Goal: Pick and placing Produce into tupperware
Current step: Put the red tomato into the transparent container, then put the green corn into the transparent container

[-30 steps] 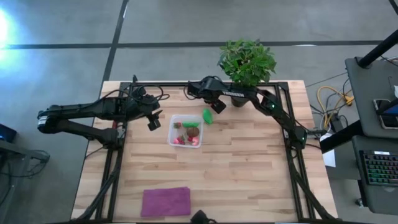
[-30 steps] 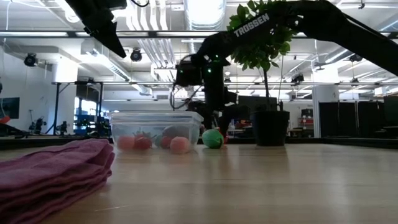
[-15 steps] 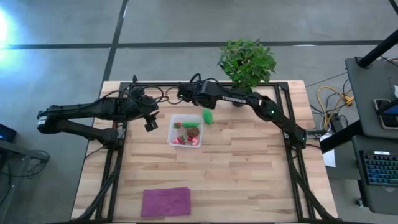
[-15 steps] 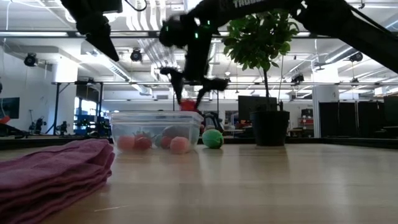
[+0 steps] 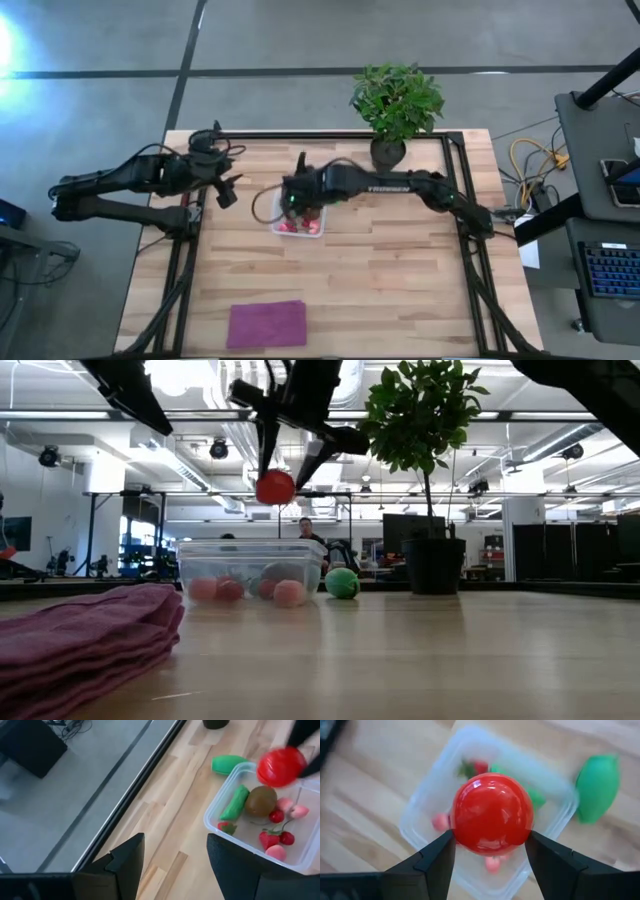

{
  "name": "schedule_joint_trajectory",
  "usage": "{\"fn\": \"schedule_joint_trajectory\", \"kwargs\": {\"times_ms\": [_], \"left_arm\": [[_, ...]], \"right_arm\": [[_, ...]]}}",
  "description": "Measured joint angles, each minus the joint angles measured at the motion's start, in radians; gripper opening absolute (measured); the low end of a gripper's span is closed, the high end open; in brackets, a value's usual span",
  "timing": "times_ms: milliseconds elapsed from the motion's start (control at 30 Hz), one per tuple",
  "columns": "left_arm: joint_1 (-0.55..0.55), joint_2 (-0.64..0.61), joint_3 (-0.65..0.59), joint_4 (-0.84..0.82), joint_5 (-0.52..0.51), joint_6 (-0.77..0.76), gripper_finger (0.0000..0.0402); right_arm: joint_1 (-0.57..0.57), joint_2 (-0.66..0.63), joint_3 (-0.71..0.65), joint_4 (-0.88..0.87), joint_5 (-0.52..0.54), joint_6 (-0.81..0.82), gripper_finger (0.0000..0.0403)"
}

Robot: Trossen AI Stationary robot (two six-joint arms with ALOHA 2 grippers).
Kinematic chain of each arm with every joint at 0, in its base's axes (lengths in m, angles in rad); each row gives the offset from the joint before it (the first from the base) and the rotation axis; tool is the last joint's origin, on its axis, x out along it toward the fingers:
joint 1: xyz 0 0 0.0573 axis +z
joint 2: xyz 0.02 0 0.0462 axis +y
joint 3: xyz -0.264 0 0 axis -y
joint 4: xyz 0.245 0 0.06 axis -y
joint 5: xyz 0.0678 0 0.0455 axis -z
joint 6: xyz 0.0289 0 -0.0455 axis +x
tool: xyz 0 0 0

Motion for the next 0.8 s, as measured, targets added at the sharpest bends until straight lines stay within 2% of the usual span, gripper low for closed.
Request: {"fn": "schedule_joint_trajectory", "kwargs": {"times_ms": [267,533,667,800], "left_arm": [[0.0,0.009,0.0,-0.005,0.028,-0.052,0.0201],[0.0,0.048,0.0,-0.007,0.043,-0.052,0.0201],[0.0,0.067,-0.002,-0.007,0.043,-0.052,0.0201],[0.0,0.078,-0.002,-0.007,0.043,-0.052,0.0201]], "right_arm": [[0.027,0.057,-0.058,-0.005,-0.006,0.075,0.0234],[0.028,0.058,-0.066,-0.009,-0.026,0.095,0.0305],[0.027,0.053,-0.045,-0.122,-0.004,0.095,0.0331],[0.02,0.047,-0.001,-0.266,0.025,0.112,0.0336]]}}
